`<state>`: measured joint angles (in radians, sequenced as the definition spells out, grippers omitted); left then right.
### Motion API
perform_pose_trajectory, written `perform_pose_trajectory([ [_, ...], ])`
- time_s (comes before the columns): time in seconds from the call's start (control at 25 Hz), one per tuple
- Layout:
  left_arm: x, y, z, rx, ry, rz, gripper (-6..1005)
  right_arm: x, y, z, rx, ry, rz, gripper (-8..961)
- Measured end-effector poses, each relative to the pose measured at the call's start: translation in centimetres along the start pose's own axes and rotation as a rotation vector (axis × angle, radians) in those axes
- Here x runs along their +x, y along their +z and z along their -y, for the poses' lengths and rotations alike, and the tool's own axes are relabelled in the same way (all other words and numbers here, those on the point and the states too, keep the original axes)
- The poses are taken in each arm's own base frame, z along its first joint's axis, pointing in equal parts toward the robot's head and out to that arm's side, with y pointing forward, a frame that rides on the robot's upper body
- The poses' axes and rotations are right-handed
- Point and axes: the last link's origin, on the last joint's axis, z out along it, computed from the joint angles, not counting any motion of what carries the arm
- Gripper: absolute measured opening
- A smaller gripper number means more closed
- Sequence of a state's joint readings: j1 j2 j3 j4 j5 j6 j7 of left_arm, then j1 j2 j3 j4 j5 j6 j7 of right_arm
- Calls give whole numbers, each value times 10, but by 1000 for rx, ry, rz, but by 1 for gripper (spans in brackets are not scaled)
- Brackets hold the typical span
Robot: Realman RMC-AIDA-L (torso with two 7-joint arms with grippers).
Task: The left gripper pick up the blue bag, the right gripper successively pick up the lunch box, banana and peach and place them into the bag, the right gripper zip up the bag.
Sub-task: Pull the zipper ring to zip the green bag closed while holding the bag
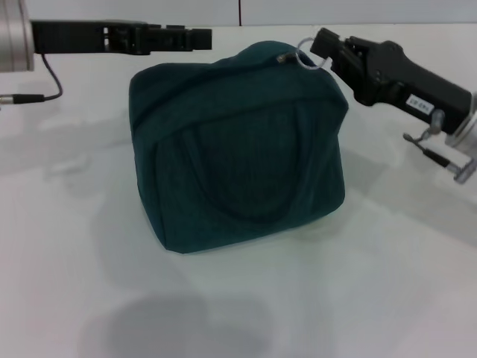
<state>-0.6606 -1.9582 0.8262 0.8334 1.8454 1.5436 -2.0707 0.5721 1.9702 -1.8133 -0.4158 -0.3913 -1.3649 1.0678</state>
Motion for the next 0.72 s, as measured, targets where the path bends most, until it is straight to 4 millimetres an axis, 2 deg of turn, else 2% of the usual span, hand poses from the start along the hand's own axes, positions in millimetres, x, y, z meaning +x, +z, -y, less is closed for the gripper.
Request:
perform_pose_trajectory([
  [0.44, -2, -10, 0, -8, 11, -52, 827, -26, 37, 11, -86, -116, -100, 121],
  [0.72, -1, -22, -1, 8, 37, -93, 827, -48, 50, 16, -110, -162, -87, 122],
])
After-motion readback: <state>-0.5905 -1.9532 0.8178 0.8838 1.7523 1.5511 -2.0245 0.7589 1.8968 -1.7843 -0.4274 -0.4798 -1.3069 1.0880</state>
